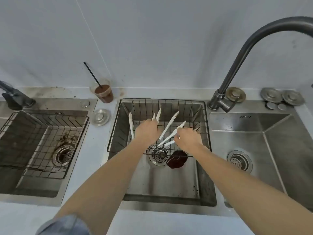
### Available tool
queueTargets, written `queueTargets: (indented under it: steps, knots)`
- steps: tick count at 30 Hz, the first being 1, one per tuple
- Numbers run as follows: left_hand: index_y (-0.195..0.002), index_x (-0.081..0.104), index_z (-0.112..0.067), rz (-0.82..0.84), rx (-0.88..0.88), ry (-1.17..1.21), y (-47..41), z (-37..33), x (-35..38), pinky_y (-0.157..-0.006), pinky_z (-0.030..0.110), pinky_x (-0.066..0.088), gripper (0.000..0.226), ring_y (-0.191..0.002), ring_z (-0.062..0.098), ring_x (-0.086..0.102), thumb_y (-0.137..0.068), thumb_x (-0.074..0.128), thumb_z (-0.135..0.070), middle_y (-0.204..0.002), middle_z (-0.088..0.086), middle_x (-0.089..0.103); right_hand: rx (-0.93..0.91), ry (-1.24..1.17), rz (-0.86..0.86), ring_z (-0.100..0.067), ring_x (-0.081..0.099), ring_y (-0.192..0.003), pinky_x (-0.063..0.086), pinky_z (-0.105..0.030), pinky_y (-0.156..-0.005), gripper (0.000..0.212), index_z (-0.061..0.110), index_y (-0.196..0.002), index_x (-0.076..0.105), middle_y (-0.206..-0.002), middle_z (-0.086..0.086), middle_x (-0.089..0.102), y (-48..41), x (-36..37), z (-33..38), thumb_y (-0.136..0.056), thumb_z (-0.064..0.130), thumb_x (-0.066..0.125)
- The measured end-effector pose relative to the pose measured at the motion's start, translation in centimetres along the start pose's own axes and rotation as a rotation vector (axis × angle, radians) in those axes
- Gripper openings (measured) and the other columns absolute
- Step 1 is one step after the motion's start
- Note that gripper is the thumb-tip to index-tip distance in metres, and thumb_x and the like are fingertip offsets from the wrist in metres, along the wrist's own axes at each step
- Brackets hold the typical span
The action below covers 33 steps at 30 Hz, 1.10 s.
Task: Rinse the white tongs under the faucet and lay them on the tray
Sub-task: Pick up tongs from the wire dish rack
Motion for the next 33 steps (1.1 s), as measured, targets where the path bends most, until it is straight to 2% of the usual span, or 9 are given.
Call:
queueTargets:
  steps: [5, 9, 12, 16, 20, 23, 26, 29, 33]
  knots:
    - [-0.114, 0.057, -0.005, 0.059, -0.096, 0.055, -0.5, 1.5, 2.6, -0.064, 0.035, 0.044, 0.028, -0.081, 0.027, 0.057, -0.092, 0.049, -0.021, -0.099, 0.014, 0.063, 0.190, -0.124, 0.045, -0.033, 0.060, -0.088, 0.043, -0.034, -0.065, 0.029, 0.007, -0.097, 0.060, -0.099, -0.014, 0.064, -1.1, 2.8, -0.8, -0.092, 0.031, 0.044]
    - [-0.112, 0.059, -0.006, 0.086, -0.085, 0.113, -0.9, 1.4, 4.6, -0.063, 0.034, 0.042, 0.026, -0.084, 0.030, 0.059, -0.091, 0.053, -0.020, -0.104, 0.015, 0.063, 0.373, -0.261, 0.083, -0.034, 0.059, -0.100, 0.040, -0.034, -0.069, 0.040, 0.010, -0.104, 0.064, -0.112, -0.011, 0.058, -1.8, 4.9, -2.0, -0.089, 0.044, 0.050]
    - [-0.112, 0.060, -0.004, 0.083, -0.096, 0.137, -1.1, 1.2, 5.4, -0.069, 0.037, 0.050, 0.026, -0.090, 0.030, 0.060, -0.091, 0.055, -0.018, -0.110, 0.013, 0.059, 0.476, -0.393, 0.104, -0.030, 0.059, -0.097, 0.041, -0.033, -0.069, 0.042, 0.015, -0.102, 0.065, -0.110, -0.007, 0.060, -2.2, 6.0, -2.5, -0.084, 0.051, 0.054]
    - [-0.106, 0.064, -0.005, 0.067, -0.097, 0.102, -1.5, 1.0, 6.2, -0.075, 0.039, 0.054, 0.022, -0.093, 0.029, 0.060, -0.092, 0.054, -0.020, -0.105, 0.012, 0.059, 0.550, -0.486, 0.123, -0.028, 0.064, -0.090, 0.050, -0.034, -0.071, 0.029, 0.019, -0.087, 0.055, -0.101, -0.004, 0.064, -2.6, 6.8, -2.6, -0.083, 0.047, 0.058]
    - [-0.099, 0.066, -0.004, 0.130, -0.088, 0.064, -1.9, 0.7, 7.0, -0.070, 0.037, 0.053, 0.020, -0.089, 0.031, 0.064, -0.093, 0.052, -0.016, -0.095, 0.014, 0.065, 0.654, -0.694, 0.138, -0.025, 0.070, -0.078, 0.058, -0.037, -0.077, 0.029, 0.012, -0.088, 0.062, -0.092, -0.006, 0.072, -3.0, 7.2, -3.1, -0.080, 0.039, 0.067]
    - [-0.100, 0.066, -0.006, 0.147, -0.101, 0.049, -2.1, 0.5, 7.0, -0.072, 0.038, 0.053, 0.019, -0.088, 0.033, 0.065, -0.094, 0.052, -0.016, -0.095, 0.014, 0.067, 0.738, -0.884, 0.169, -0.018, 0.064, -0.054, 0.054, -0.024, -0.052, 0.023, 0.009, -0.077, 0.056, -0.089, -0.012, 0.073, -3.1, 7.0, -3.2, -0.079, 0.026, 0.072]
    - [-0.100, 0.066, -0.006, 0.146, -0.083, 0.062, -2.2, 0.3, 6.5, -0.069, 0.037, 0.052, 0.019, -0.086, 0.033, 0.065, -0.094, 0.051, -0.016, -0.094, 0.015, 0.067, 0.789, -1.020, 0.190, -0.016, 0.061, -0.053, 0.038, -0.017, -0.036, 0.016, 0.005, -0.080, 0.056, -0.098, -0.014, 0.072, -3.1, 6.8, -3.1, -0.083, 0.016, 0.068]
    - [-0.102, 0.066, -0.005, 0.132, -0.066, 0.089, -2.4, -0.1, 5.5, -0.066, 0.035, 0.048, 0.022, -0.084, 0.033, 0.063, -0.095, 0.048, -0.016, -0.094, 0.016, 0.067, 0.792, -1.103, 0.204, -0.022, 0.066, -0.068, 0.039, -0.021, -0.042, 0.022, -0.001, -0.103, 0.061, -0.100, -0.015, 0.072, -2.9, 6.1, -2.7, -0.085, 0.012, 0.062]
    - [-0.090, 0.066, -0.004, 0.099, -0.065, 0.192, -2.3, -0.5, 3.9, -0.061, 0.031, 0.041, 0.018, -0.071, 0.027, 0.053, -0.092, 0.051, -0.012, -0.080, 0.013, 0.064, 0.762, -1.235, 0.199, -0.026, 0.071, -0.076, 0.047, -0.026, -0.057, 0.011, 0.004, -0.097, 0.060, -0.094, -0.014, 0.073, -2.1, 5.2, -2.1, -0.088, 0.010, 0.057]
Point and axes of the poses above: each hand's wrist, its own y-axis away from the middle knuckle, its own x-axis out of the palm, z = x × y, the point moved 5 cm from there along -y, towards the middle knuckle
